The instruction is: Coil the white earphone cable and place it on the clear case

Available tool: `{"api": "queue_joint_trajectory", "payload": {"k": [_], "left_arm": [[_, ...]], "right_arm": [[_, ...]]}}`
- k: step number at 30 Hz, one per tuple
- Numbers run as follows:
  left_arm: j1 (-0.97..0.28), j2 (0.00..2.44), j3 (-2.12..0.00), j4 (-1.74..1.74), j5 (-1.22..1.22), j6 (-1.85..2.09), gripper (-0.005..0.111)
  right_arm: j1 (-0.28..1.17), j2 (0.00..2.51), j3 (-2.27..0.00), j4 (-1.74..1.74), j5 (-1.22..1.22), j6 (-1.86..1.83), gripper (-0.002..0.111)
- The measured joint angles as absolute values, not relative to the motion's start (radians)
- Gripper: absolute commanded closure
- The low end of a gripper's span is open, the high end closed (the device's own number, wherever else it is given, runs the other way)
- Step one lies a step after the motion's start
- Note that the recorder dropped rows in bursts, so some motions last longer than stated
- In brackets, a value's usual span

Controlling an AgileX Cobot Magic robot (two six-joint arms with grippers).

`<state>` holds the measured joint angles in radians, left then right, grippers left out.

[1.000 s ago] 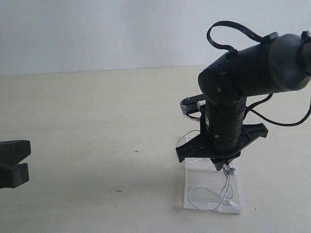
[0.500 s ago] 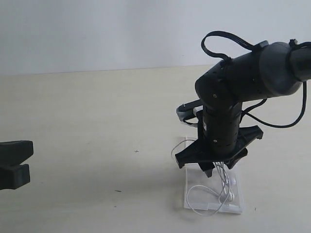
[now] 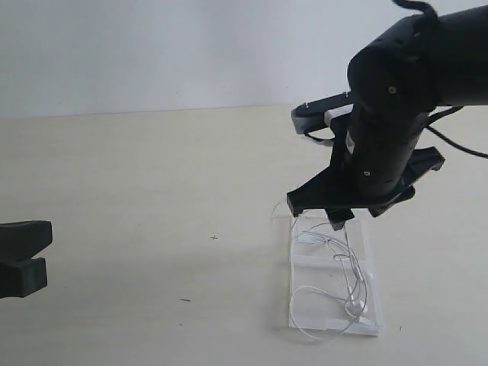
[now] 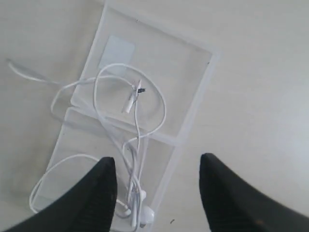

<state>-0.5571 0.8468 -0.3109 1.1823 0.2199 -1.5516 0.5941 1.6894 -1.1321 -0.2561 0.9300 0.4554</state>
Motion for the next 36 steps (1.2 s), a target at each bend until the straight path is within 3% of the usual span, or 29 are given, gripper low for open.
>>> {"api": "queue_joint_trajectory", "payload": {"k": [9,11,14,15,20,36], "left_arm": [[-0.557,0.847,-0.311,1.186,0.220,-1.552,0.107],[-0.557,0.847,-0.311,1.196,0.232,-1.552,0.107],[-0.557,0.847,-0.311,1.250,0.291,-1.552,0.107],[-0.557,0.847,-0.311,1.274,0.323,-1.552,0.107],[-0.557,0.847,-0.309,1.339,0.436,-1.552,0.107],[-0.557,0.847,-0.309,1.349,0.437,-1.552,0.107]], "right_arm": [[0.594,1.567,-1.132,-0.404,0.980,0.468,0.059],[0.594,1.544,-1.132,-0.455,1.009,0.485,0.071],[0.594,1.501,-1.132,-0.507,1.079,0.493,0.105],[0.594,1.485,-1.132,-0.519,1.110,0.493,0.108],[0.594,1.393,-1.132,-0.544,1.204,0.493,0.108],[0.594,0.806,-1.132,-0.445,1.214,0.437,0.108]]}}
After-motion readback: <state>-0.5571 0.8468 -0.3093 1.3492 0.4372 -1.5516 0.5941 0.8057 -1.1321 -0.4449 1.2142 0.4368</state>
